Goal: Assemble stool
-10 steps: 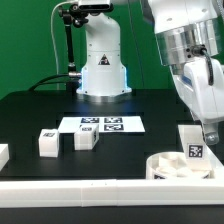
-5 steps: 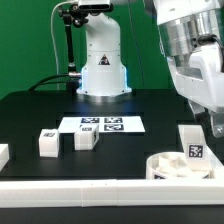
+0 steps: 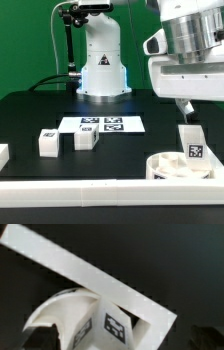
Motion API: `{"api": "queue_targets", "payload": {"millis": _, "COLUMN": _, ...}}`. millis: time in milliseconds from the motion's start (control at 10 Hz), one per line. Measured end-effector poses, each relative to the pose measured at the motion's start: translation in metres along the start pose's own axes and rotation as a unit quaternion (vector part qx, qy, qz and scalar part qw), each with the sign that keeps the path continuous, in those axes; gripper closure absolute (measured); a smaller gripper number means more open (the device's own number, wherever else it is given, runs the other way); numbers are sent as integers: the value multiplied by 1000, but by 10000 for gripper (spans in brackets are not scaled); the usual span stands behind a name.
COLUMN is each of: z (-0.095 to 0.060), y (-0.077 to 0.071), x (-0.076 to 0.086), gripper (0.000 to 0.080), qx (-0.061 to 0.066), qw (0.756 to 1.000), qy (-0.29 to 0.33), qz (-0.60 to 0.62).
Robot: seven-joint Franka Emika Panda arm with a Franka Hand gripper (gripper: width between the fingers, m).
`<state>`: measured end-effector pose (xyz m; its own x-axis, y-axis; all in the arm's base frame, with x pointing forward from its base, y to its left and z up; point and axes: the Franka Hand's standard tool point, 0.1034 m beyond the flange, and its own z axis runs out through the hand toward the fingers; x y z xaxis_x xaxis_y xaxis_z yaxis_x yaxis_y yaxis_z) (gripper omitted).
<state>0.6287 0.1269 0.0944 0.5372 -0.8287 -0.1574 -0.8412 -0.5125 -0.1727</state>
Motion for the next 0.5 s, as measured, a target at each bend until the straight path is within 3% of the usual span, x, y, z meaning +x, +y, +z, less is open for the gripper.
{"api": "queue_targets", "payload": {"millis": 100, "z": -2, "y": 0, "x": 1, "gripper": 150, "qx": -1, "qw": 998, "qy": -1, "qz": -57}}
{"api": "queue_targets", "payload": {"millis": 300, "z": -5, "y": -2, "x": 0, "gripper": 150, "qx": -16, "qw": 985, "qy": -3, "qz": -174}}
{"api": "queue_targets", "payload": {"millis": 500, "z": -4, "y": -1, "x": 2, "gripper": 150, "qx": -16, "qw": 972, "qy": -3, "qz": -233}}
